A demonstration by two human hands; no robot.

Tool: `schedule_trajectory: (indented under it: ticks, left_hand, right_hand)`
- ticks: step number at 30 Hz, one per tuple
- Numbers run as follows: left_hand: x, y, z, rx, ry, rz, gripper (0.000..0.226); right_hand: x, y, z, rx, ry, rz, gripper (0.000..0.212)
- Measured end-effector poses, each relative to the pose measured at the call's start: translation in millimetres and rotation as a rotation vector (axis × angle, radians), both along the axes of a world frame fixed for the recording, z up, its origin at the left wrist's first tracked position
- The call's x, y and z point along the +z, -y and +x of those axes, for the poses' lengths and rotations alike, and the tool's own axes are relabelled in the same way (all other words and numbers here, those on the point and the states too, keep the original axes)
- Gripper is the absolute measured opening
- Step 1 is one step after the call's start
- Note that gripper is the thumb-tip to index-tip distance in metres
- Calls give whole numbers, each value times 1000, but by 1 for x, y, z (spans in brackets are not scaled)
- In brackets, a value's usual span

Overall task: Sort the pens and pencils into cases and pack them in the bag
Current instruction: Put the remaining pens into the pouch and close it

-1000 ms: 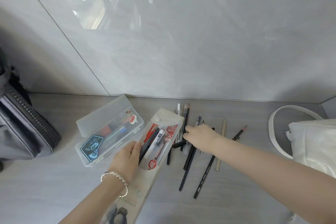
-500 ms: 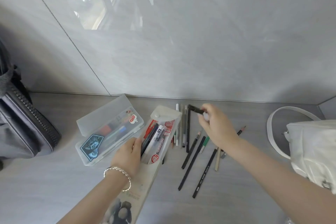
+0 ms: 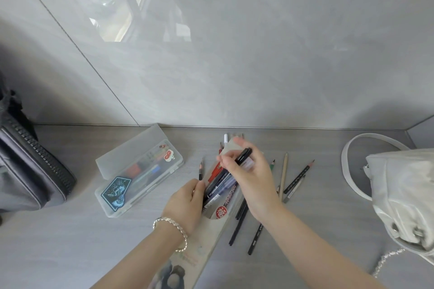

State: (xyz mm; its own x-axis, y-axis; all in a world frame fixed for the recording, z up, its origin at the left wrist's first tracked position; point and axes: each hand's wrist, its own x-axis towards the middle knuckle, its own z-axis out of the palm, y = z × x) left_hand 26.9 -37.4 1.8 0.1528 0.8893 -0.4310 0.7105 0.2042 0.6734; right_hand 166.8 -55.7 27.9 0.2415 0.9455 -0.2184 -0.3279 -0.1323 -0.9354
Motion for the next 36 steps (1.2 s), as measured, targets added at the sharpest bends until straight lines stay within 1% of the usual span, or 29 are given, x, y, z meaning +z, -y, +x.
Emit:
schedule_trajectory:
  ticks: [2,3,4,6,7,9,12,13,16,17,19,20,21,22,23,24,26,28,29,30,31,32,36]
  left_hand:
    - [-1,0,-2,3,-13,5,40]
    - [-1,1,-2,-2,-17,3,40]
    - [-2,1,-2,-8,-18,0,38]
    - [-2,2,-1,-29,-27,-2,36]
    - [-2,3,-1,-40,-38,0,36]
    - [-4,4,-2,-50,-52,-3,36]
    - [-6,7,-3,-35,-24,-18,36]
    - [-7,8,-3,-29,-14,-26,36]
    - [-11,8,-2,-34,-12,-43,36]
    - [-11,6,-2,-24,-13,-43,36]
    - [-13,0,-5,7,-32,-34,36]
    - [-13,-4,-8,27,-49,-27,37]
    - [-13,-8,-11,50,-69,-17,38]
    - [-13,-14,-16,78,-83,-7,38]
    - [-14,-19,-21,110,-89,3,39]
    - [-15,-24,-27,148,-93,12,39]
    - [-17,-33,-38,214,-115,26,39]
    - [-18,-40,-49,256,-139,39,41]
    - [-19,-43,-53,269,-142,42,42]
    - [-20,-45,-56,280,-148,44,44]
    - [-20,-46,-59,286,-156,46,44]
    - [-21,-47,-60,289,-163,46,44]
    - [-23,-48,-64,301,-170,31,45]
  right_hand:
    - [-3,0,4,-48,107,39,44]
    - [-5,-1,5,-68,216,58,43]
    - [-5,-1,6,-54,357,66,37]
    - [-10,0,7,92,687,88,19]
    - [-15,1,8,170,807,111,17]
    - [-22,6,7,266,923,152,22]
    - [-29,12,5,389,1012,185,41]
    - [-32,13,4,412,1086,216,43]
    - [-42,14,5,453,1410,344,41]
    - [-42,12,6,482,1408,362,40]
    - [-36,3,9,472,1224,391,35]
    - [-35,-4,12,371,1151,421,30]
    - [-34,-12,16,214,1101,430,26]
    - [-33,-22,20,74,1062,387,22]
    - [-34,-32,25,-20,1020,276,18]
    - [-37,-43,29,-54,986,135,16]
    - [-51,-64,38,21,1004,-152,17]
    - [-68,-82,40,177,1077,-332,18]
    - [-73,-89,38,266,1127,-408,24]
    - [-78,-94,35,351,1185,-481,35]
    - [-82,-98,31,418,1239,-542,43]
    - [-86,-101,27,448,1270,-593,46]
    - [-91,-112,16,438,1353,-726,44]
